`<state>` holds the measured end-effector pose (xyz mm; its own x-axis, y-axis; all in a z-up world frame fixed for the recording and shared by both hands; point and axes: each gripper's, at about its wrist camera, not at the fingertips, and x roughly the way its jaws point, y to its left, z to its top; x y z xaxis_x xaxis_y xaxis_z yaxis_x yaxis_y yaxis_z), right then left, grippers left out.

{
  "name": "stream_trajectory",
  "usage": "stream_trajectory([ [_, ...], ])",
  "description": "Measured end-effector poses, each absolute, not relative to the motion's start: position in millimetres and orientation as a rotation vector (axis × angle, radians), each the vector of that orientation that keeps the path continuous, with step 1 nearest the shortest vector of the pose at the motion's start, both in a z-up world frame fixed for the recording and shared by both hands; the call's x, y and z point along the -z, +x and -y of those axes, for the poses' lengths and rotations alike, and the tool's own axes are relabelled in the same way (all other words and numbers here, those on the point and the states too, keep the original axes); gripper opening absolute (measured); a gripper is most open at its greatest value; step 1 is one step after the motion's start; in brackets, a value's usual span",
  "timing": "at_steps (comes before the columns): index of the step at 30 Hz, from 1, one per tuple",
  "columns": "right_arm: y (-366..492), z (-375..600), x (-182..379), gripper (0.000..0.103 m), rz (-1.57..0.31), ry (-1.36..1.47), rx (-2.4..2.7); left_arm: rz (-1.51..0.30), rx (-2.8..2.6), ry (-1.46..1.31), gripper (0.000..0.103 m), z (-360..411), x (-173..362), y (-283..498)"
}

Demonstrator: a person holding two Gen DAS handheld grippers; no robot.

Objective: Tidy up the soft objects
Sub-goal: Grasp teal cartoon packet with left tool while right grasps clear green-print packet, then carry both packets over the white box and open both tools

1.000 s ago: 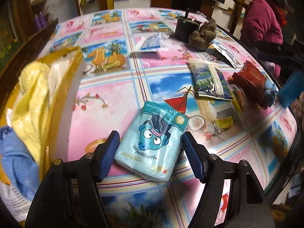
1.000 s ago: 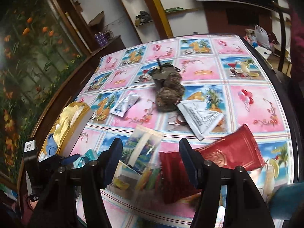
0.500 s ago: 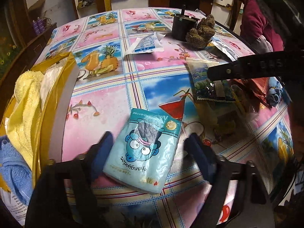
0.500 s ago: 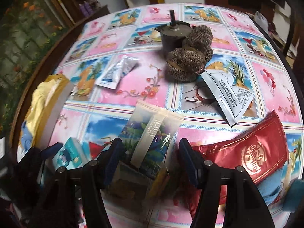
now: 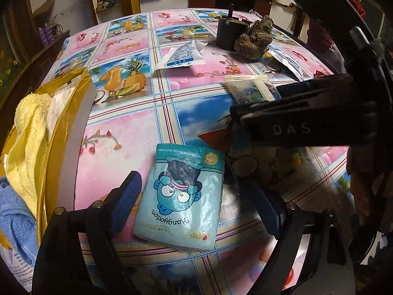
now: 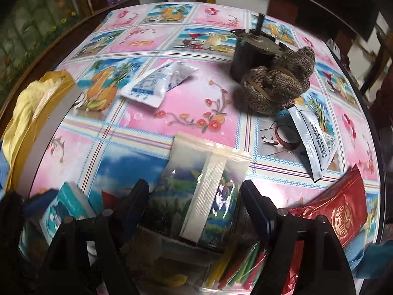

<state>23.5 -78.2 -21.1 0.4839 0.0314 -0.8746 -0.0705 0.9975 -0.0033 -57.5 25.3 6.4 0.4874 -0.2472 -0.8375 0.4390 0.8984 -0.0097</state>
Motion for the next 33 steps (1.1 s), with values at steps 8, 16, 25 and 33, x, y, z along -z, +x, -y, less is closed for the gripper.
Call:
stream_trajectory([
  [8,1,98,13,0.061,-1.033,0.06,-0.149,-0.969,0.457,0.07,0.041,-47,-17,-63],
  [16,-17,104,-8,0.061,-0.976,0.166,-0.216,-0.865,0.482,-0.091,0.041,-86,-64,-98],
  [25,-37,54,-55,0.061,-0.853,0.147,-0.404,-0.786,0.306,-0.136,0.041,-175,-107,-95],
  [33,-33,-30,-68,0.061,-0.848,0.107,-0.598,-0.85,0.197,-0.249,0.041,-249,-88,-43],
])
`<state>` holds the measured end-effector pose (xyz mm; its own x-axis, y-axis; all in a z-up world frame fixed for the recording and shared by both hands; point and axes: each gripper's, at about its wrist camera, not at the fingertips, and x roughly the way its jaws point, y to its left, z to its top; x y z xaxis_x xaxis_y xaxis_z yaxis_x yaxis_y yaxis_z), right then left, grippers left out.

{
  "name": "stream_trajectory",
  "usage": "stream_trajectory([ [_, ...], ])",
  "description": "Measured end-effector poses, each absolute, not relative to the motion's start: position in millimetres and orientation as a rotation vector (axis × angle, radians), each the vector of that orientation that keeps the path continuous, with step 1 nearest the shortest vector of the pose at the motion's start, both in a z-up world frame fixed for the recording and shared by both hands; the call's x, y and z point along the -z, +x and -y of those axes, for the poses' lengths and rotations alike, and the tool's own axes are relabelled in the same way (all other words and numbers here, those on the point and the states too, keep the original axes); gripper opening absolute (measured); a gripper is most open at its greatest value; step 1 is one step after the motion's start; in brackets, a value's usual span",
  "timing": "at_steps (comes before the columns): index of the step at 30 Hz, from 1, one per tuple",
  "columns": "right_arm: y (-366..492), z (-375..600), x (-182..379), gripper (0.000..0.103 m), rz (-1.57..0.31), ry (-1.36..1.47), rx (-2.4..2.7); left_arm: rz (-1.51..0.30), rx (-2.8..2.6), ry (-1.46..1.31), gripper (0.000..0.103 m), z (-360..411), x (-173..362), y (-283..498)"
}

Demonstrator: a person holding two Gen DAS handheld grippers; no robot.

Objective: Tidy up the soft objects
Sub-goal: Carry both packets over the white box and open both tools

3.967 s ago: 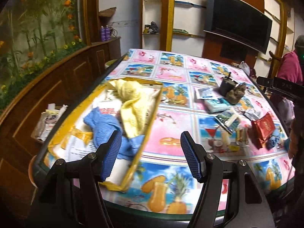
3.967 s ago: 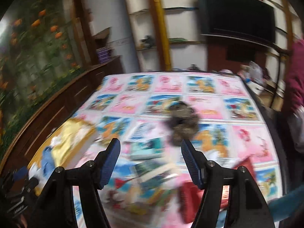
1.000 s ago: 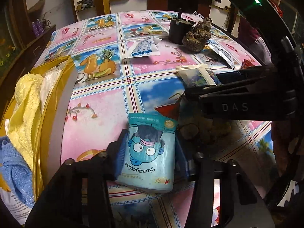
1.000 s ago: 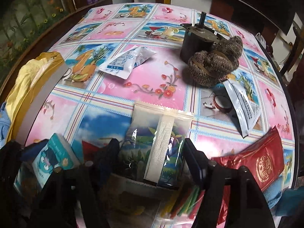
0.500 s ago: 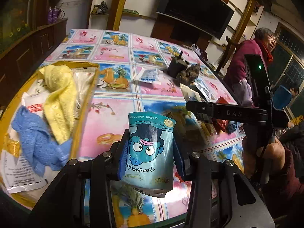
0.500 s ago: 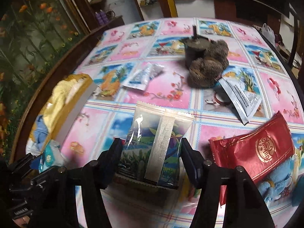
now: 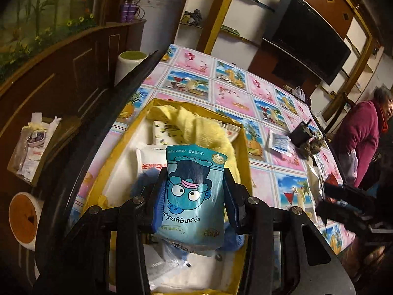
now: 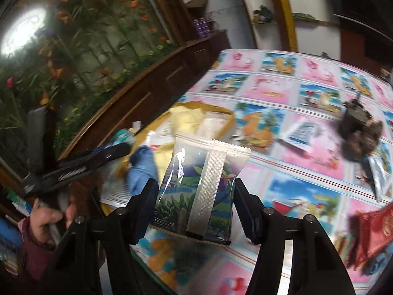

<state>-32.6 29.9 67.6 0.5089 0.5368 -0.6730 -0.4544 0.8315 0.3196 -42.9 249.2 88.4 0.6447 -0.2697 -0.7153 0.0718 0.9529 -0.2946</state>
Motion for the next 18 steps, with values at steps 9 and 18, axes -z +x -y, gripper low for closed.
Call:
stream_trajectory([
  [9,-38,-119,-51,0.061,-0.899,0.007,-0.749,-0.895,0.154,-0.338,0.042,-281,-65,8],
  [18,-39,-172,-19,0.063,-0.933,-0.092,-0.775,-0.94,0.214,-0.459,0.053,-302,-48,19],
])
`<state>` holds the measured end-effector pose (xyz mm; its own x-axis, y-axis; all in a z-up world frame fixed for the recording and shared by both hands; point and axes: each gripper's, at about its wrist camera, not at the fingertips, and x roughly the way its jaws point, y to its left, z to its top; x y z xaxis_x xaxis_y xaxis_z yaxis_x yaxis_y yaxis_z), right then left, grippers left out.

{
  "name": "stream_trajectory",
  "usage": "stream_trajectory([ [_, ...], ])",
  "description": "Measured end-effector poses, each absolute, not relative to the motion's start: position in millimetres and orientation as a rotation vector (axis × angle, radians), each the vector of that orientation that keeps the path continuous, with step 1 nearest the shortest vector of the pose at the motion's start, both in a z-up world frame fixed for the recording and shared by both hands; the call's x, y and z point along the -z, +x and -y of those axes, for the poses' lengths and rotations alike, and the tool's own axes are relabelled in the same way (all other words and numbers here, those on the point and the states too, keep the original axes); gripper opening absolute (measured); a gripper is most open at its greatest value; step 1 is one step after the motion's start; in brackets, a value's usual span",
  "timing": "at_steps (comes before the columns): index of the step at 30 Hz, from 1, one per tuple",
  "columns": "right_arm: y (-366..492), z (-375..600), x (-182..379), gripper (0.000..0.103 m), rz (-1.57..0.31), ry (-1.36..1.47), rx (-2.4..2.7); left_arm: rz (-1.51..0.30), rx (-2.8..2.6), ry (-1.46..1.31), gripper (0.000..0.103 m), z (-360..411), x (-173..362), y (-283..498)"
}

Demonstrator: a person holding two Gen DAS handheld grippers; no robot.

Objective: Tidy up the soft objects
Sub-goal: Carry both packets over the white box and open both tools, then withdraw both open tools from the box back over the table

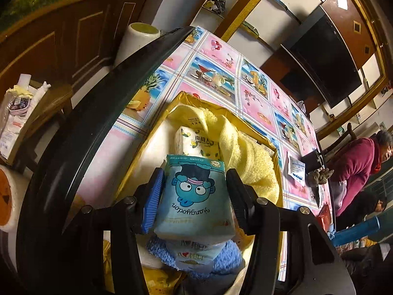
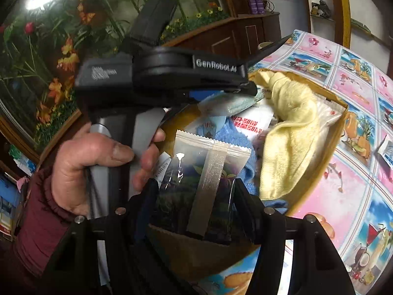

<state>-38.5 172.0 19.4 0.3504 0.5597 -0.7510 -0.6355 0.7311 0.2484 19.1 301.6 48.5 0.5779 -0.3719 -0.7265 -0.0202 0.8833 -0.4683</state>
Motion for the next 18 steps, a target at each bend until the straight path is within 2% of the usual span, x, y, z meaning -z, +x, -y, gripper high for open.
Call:
stream_trajectory([
  [3,-44,-179,-10,0.067,-0.905,-0.158,-0.733,-0.913,0.205,-0.436,0.065,-300,-55,11],
  [4,-44,-181,-6,0.067,-0.909,-0.174,-0.73,-0.906,0.205,-0.435,0.066,-298,-57,9],
  [9,-51,-175,-8,0.068,-0.895,-0.194,-0.759,-0.861,0.15,-0.359,0.066,-289,-73,-6],
  [18,-74,-125,-31,0.069,-0.79,-0.116,-0.739,-0.662,-0.122,0.028,0.066,-236,-112,-68],
])
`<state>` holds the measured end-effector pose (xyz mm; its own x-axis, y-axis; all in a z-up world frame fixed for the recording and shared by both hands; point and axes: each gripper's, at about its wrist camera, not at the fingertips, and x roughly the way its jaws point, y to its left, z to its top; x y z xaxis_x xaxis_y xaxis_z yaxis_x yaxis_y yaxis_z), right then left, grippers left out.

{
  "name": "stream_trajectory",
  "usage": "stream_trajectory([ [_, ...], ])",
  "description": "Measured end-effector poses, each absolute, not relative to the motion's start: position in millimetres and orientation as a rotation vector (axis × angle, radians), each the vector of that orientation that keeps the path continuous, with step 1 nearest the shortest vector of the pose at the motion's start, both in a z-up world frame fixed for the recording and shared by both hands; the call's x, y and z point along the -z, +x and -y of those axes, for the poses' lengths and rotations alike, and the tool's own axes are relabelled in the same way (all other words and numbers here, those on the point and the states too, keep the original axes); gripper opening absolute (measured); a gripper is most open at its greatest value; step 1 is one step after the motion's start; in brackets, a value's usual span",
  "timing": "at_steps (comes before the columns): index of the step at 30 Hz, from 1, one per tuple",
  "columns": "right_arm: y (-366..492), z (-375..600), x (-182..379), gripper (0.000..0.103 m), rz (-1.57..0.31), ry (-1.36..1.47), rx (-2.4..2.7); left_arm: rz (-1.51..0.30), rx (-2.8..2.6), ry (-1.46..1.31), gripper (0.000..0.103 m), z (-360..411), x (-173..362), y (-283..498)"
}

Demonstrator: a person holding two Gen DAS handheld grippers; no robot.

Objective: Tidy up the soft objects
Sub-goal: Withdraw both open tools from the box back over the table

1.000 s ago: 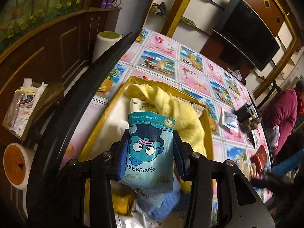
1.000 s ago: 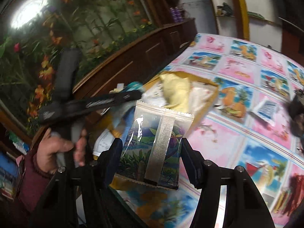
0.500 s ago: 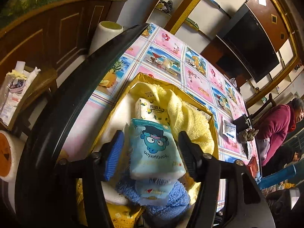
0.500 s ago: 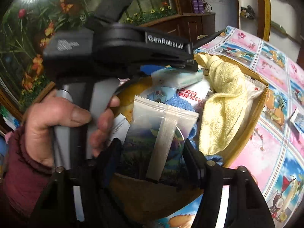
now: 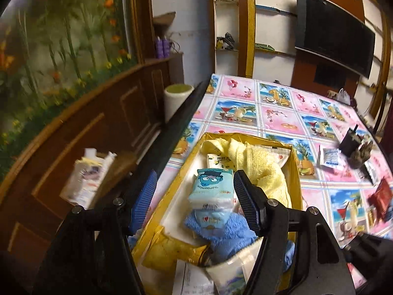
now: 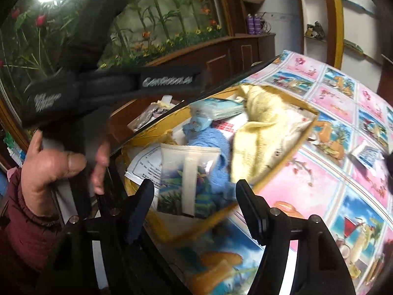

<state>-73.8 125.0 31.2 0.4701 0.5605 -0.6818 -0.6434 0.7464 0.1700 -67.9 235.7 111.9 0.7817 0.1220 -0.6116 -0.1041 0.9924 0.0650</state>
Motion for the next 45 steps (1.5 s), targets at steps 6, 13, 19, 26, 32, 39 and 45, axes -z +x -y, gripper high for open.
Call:
stream_trajectory([
  [6,-81,-85,-36,0.07,-0.774,-0.059,-0.682,-0.623,-0.156,0.091,0.066,-205,-117,-97],
  [13,-79,-37,-38,0.071,-0.768,0.033,-0.606,-0.6,-0.125,0.117,0.066,-170,-126,-124],
  [19,-79,-13,-38,0.071,-0.756,0.078,-0.57,-0.59,-0.113,0.151,0.066,-143,-131,-135],
  [26,-82,6,-35,0.071,-0.752,0.114,-0.554,-0.594,-0.102,0.194,0.066,-122,-130,-139],
  [32,-79,15,-33,0.071,-0.758,0.14,-0.542,-0.593,-0.09,0.207,0.066,-115,-129,-141],
  [39,-77,22,-30,0.072,-0.764,0.153,-0.532,-0.605,-0.075,0.221,0.066,-106,-124,-139],
  [45,-74,24,-25,0.072,-0.781,0.162,-0.523,-0.625,-0.068,0.227,0.066,-104,-117,-135],
])
